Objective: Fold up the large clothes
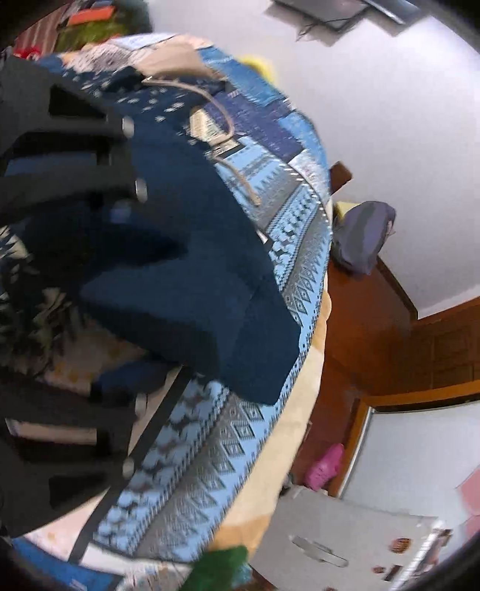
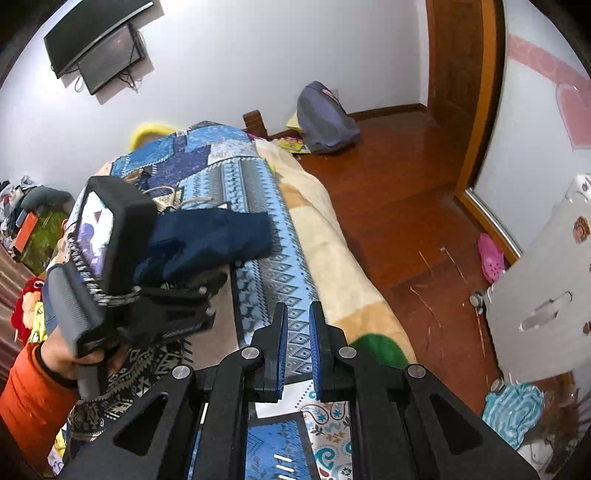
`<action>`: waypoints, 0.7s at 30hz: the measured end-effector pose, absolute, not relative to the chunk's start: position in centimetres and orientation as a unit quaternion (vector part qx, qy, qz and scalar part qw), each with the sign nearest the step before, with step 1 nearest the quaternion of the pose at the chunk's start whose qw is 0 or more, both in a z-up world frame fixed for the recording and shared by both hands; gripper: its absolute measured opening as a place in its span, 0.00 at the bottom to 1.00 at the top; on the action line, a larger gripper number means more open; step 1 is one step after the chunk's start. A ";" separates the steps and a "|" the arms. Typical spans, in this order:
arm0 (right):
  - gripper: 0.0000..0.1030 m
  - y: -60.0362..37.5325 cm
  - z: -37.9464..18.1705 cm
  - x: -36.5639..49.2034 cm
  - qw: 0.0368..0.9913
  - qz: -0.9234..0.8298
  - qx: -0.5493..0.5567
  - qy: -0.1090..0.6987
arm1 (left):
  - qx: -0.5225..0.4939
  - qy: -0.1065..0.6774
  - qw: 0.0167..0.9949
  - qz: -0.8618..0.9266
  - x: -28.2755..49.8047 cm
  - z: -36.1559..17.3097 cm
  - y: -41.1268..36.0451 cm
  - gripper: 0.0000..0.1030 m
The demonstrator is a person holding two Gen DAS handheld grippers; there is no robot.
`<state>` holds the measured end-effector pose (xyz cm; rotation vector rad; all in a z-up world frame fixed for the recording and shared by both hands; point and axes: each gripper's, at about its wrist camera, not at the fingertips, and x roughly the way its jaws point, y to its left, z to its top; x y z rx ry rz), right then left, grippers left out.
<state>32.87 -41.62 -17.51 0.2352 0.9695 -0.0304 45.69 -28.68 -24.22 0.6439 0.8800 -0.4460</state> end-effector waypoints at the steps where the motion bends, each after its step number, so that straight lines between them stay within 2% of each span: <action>1: 0.07 -41.6 -17.7 32.9 0.877 -0.013 0.115 0.467 | 0.295 0.417 0.834 -0.208 45.9 -24.0 -28.4 0.23; 3: 0.07 -41.5 -17.9 32.9 0.875 -0.011 0.117 0.470 | 0.271 0.418 0.843 -0.203 46.6 -23.1 -27.5 0.09; 8: 0.07 -39.8 -17.9 33.5 0.876 0.001 0.104 0.472 | 0.175 0.389 0.881 -0.204 47.3 -17.6 -22.7 0.09; 14: 0.07 -36.3 -17.3 35.4 0.879 0.029 0.082 0.468 | 0.087 0.342 0.920 -0.171 46.6 -10.3 -12.0 0.09; 21: 0.07 -30.2 -17.1 38.9 0.880 0.069 0.044 0.467 | 0.033 0.329 0.939 -0.091 44.5 -8.1 1.8 0.08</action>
